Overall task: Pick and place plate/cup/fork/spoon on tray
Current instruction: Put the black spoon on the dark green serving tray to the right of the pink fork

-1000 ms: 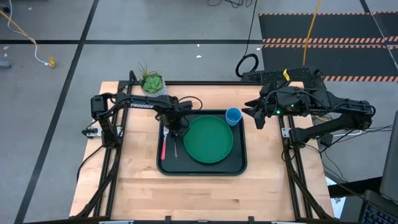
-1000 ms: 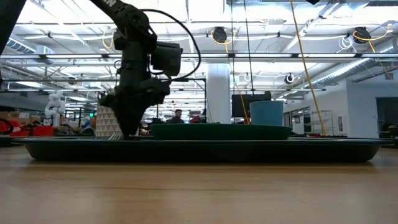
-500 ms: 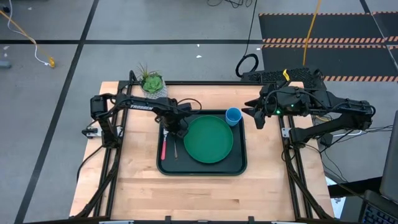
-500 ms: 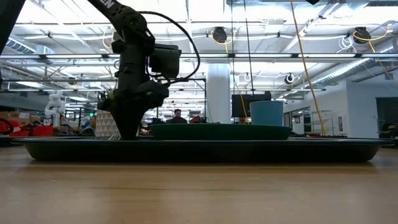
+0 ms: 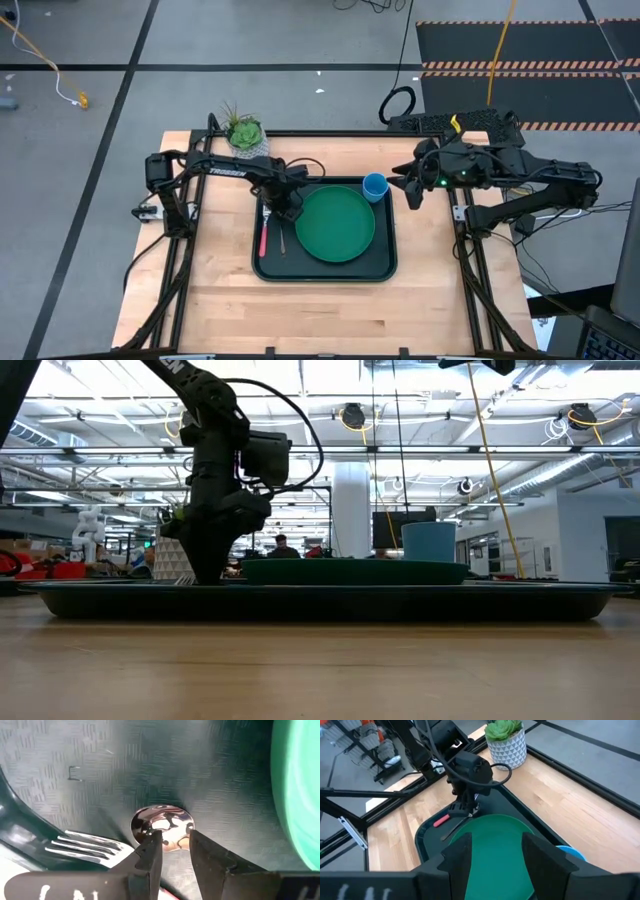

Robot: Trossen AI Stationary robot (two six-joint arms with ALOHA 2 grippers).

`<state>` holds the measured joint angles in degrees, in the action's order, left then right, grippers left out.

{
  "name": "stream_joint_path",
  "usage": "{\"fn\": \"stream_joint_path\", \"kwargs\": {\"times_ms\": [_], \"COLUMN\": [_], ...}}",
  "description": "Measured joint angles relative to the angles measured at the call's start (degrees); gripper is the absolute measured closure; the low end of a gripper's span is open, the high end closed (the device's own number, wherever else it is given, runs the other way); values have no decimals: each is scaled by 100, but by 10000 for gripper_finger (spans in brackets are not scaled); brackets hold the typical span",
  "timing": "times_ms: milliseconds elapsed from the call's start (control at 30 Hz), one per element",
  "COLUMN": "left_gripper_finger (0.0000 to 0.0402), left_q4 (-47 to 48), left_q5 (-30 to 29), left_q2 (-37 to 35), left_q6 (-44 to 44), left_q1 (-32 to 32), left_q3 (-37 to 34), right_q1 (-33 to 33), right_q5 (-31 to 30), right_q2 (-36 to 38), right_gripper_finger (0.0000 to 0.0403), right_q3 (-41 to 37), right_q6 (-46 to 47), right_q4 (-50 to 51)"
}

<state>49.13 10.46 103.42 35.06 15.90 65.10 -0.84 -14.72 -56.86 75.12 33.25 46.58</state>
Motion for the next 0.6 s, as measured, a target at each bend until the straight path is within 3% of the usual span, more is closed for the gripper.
{"fn": "stream_joint_path", "kwargs": {"times_ms": [600], "left_gripper_finger": [302], "left_q4": [-291], "left_q5": [-199], "left_q2": [0], "left_q6": [-98], "left_q1": [33], "left_q3": [4], "right_q1": [0], "right_q5": [2], "right_q2": [2], "right_gripper_finger": [236], "right_q3": [-3], "right_q6": [-49], "right_q4": [-8]}}
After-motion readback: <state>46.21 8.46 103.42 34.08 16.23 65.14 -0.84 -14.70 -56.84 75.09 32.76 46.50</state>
